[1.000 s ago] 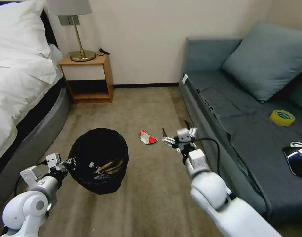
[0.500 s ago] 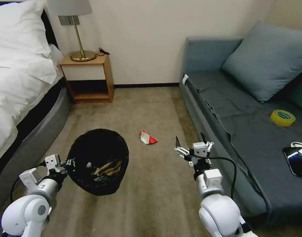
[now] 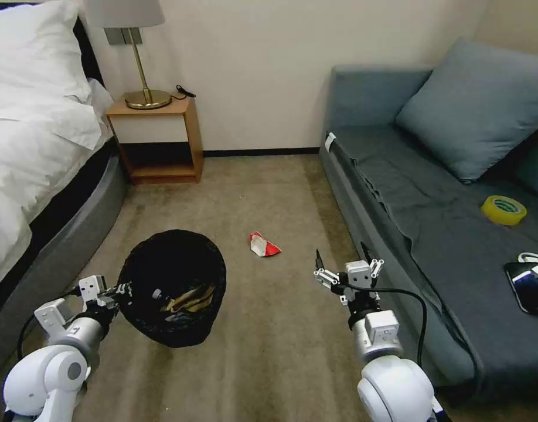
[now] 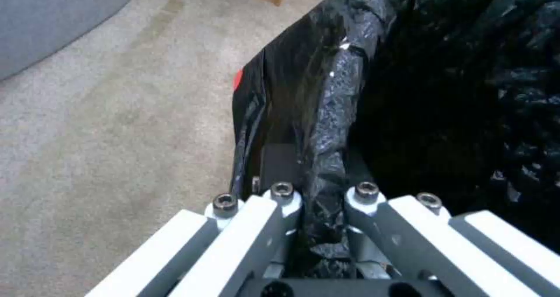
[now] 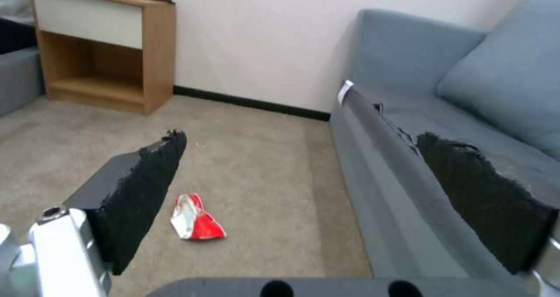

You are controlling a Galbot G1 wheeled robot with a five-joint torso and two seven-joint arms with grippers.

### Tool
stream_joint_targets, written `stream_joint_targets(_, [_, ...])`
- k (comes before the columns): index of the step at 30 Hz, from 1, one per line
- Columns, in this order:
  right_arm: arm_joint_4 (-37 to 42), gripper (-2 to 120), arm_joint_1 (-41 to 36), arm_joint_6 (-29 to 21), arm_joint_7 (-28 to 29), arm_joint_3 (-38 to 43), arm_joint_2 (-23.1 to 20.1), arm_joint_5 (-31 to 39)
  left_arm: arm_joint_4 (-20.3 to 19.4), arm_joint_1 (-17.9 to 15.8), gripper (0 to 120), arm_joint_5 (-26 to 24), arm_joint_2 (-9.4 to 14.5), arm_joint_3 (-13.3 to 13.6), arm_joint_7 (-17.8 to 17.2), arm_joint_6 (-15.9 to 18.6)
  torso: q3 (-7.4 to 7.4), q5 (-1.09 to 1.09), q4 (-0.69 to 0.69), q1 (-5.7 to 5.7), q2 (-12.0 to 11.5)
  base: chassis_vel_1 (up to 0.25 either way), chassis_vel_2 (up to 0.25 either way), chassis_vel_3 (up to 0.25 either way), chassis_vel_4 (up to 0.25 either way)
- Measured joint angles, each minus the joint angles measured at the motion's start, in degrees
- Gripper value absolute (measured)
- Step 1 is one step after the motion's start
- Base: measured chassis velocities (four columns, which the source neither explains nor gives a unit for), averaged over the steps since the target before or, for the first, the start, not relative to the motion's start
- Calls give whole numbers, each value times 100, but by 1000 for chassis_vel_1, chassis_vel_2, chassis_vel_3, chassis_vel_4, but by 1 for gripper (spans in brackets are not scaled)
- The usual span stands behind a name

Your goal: Pick up the trash bin, then pick up the garbage on the floor and place it into the trash bin.

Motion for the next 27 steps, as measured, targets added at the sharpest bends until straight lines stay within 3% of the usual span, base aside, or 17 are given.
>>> stream_joint_targets(27, [80, 100, -270, 224, -224, 35, 22, -173, -116, 166, 3, -79, 16, -309, 75, -93, 0, 0, 0, 0, 0, -6, 10, 6, -9])
